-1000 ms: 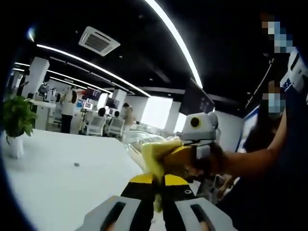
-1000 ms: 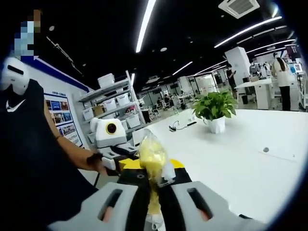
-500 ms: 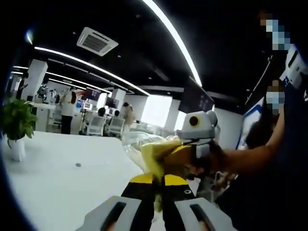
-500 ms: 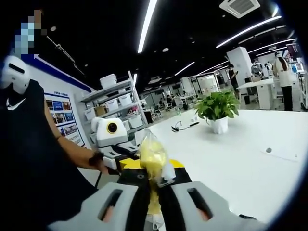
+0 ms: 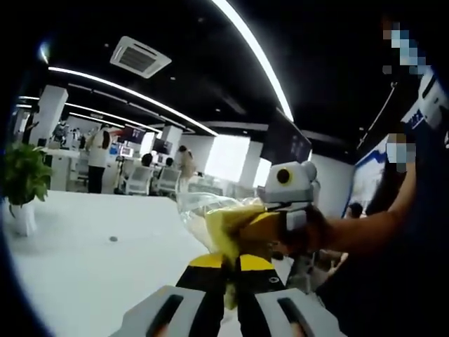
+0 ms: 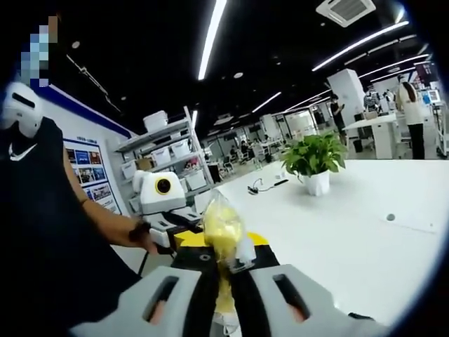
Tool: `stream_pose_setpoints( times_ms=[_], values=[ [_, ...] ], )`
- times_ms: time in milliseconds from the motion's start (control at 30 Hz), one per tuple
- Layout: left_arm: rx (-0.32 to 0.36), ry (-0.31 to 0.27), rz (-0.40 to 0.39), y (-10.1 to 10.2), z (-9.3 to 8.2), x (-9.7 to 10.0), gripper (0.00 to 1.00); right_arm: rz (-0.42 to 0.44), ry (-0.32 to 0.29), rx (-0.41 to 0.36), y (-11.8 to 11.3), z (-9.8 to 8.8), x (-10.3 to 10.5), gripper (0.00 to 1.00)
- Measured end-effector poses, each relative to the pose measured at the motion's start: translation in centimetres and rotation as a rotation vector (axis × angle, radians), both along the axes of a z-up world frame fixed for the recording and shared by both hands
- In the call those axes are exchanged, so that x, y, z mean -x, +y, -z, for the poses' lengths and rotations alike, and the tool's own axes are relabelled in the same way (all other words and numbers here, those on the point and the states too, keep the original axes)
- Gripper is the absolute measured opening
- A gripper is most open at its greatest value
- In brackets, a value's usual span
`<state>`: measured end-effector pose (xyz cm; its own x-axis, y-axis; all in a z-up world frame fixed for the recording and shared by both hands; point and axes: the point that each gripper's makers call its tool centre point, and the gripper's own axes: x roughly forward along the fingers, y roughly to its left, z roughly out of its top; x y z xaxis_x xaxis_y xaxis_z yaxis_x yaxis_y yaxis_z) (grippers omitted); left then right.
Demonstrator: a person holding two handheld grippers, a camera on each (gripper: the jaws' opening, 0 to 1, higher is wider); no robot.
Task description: Compare the silicone blocks by pressing each to a similar depth, holding the contact briefly, and releasing to observe deformation and rebound differences across the visible hardness samples.
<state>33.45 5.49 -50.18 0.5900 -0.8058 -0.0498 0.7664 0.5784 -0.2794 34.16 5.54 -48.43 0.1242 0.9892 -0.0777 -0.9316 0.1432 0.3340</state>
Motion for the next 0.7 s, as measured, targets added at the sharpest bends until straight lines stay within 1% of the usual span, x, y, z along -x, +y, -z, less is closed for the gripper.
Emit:
stream_pose_setpoints(
  times_ms=[67, 233, 300, 333, 500, 533, 600, 700],
  values=[
    [0.008, 0.006, 0.001, -0.03, 0.14, -0.03, 0.03, 0.001, 0.0, 0.004, -0.09, 0.08, 0.03, 0.01],
    [-0.004, -0.017, -0.008, -0.18, 0.26, -0.11, 0.03, 0.009, 0.003, 0.006, -0.28, 0.29, -0.12, 0.01],
    [0.007, 0.013, 0.0, -0.22, 0.37, -0.02, 0.03, 0.006, 0.006, 0.009, -0.27, 0.38, -0.06, 0.01],
    [-0.001, 0.009, 0.001, -0.22, 0.36, 0.03, 0.02, 0.005, 0.009, 0.008, -0.25, 0.43, 0.01, 0.01],
    [-0.013, 0.025, 0.011, 0.0, 0.53, 0.07, 0.02, -0.012, 0.012, 0.01, 0.01, 0.53, 0.09, 0.0],
    [-0.011, 0.038, 0.014, 0.02, 0.61, 0.11, 0.02, -0.017, 0.01, 0.018, 0.12, 0.56, 0.05, 0.0],
    [-0.018, 0.025, 0.002, 0.19, 0.59, -0.12, 0.02, -0.013, 0.012, 0.017, 0.25, 0.55, -0.13, 0.0],
    [-0.014, 0.026, -0.011, 0.3, 0.47, -0.34, 0.01, -0.012, 0.014, 0.011, 0.33, 0.44, -0.37, 0.0]
  ],
)
